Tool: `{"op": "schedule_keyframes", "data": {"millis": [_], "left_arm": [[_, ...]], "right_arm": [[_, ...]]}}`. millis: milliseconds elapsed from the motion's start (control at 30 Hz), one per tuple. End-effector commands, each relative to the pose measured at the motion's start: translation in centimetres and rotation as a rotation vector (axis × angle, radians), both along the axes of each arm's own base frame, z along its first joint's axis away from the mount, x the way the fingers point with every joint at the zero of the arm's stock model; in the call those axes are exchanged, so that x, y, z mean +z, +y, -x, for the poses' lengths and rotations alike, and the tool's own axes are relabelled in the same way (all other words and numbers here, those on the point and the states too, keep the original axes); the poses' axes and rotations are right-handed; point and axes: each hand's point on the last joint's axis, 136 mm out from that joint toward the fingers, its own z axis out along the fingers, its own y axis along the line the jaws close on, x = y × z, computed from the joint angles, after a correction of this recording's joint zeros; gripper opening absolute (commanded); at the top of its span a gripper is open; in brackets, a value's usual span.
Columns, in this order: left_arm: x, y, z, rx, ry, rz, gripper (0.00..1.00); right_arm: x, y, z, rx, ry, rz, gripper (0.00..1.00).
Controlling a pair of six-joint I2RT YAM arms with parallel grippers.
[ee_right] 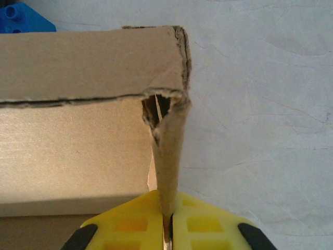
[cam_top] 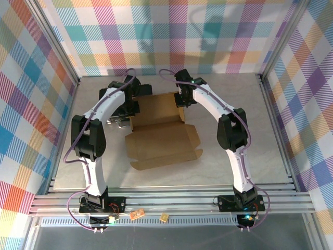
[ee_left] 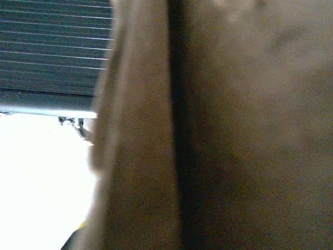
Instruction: Fold the paper box
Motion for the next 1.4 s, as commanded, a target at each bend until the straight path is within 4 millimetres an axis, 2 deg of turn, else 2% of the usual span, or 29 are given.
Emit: {"op": "schedule_keyframes", "data": {"millis": [0,267,500,700,800,900,1233,1367], "left_arm": [[0.8,0.1,-1.7,0.002,-0.065,0.001,0.00],[0.7,0.0,-1.7,0.001,-0.064,0.011,0.00],[0.8,-0.2,-1.7,-0.011,-0.059,0.016,0.00],[0.7,-0.2,-1.7,-0.017,-0.048,0.017,0.00],[0.8,-0.2,-1.6,-0.018,-0.045,0.017,0.00],[0.9,-0.2,-1.6,-0.016,-0.045,0.018,0.00],[1.3,-0.6,-1.9,-0.008,-0.046,0.041,0.00],[1.6,-1.2,-1.9,-0.005,-0.046,0.073,0.00]], "right_arm": [[-1.7,0.7,1.9,0.040,0.073,0.007,0.14],[-3.2,0.7,2.5,0.034,0.097,-0.006,0.20],[-2.7,1.0,1.3,0.029,0.056,-0.004,0.18],[-3.6,1.1,0.3,-0.027,0.062,0.005,0.19],[-3.5,0.3,-0.1,-0.081,0.045,0.041,0.10],[-3.2,-1.3,-0.3,-0.143,0.025,0.131,0.01],[-0.8,-6.2,1.1,-0.329,-0.018,0.375,0.00],[-0.6,-6.9,1.9,-0.358,0.005,0.399,0.00]]}}
